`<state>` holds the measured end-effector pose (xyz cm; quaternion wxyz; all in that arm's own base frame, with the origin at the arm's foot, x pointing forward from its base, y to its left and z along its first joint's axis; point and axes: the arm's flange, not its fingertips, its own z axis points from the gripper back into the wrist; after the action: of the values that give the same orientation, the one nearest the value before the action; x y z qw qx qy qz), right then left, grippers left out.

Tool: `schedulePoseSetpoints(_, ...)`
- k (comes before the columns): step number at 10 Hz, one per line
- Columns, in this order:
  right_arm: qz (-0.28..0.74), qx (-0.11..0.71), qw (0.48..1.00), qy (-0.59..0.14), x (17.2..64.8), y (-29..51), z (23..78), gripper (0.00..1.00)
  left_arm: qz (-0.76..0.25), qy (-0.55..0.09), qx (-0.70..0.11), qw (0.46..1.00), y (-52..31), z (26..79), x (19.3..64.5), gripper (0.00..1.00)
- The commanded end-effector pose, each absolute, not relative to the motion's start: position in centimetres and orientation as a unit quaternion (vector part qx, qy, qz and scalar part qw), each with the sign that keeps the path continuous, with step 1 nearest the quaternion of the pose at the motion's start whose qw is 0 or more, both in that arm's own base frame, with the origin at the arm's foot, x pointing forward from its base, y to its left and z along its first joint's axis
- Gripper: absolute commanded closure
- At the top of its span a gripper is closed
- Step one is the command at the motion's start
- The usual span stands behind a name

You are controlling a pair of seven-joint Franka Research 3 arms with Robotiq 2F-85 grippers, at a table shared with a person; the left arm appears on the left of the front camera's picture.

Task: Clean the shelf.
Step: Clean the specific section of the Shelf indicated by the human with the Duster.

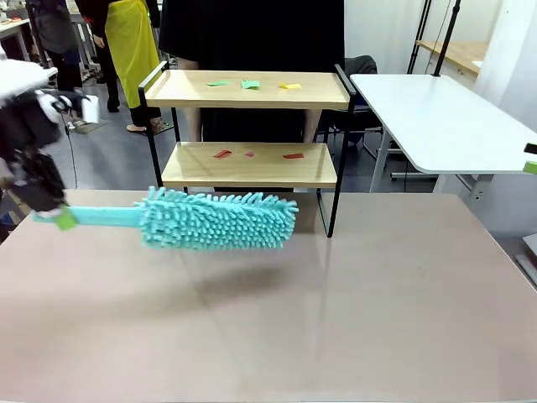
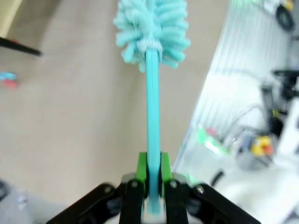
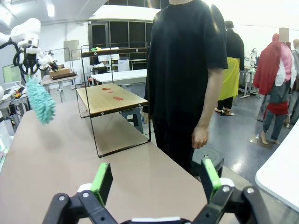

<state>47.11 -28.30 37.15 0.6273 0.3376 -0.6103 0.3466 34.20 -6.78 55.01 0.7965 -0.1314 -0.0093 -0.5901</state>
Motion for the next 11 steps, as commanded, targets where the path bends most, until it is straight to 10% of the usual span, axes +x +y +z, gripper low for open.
schedulePoseSetpoints(1, 0.347, 0.334, 0.640, -0.599, 47.1, -27.9, 37.8, 0.00, -0.657, 0.066, -0.070, 0.748, -4.5, 58.2, 35.4, 0.86)
schedulePoseSetpoints(5, 0.347, 0.334, 0.640, -0.599, 47.1, -27.9, 37.8, 0.00, -0.680, 0.201, 0.084, 0.700, -0.8, 64.0, 35.0, 0.86)
schedulePoseSetpoints(11, 0.347, 0.334, 0.640, -0.599, 47.1, -27.9, 37.8, 0.00, -0.676, 0.214, 0.131, 0.693, -1.0, 66.8, 34.5, 0.86)
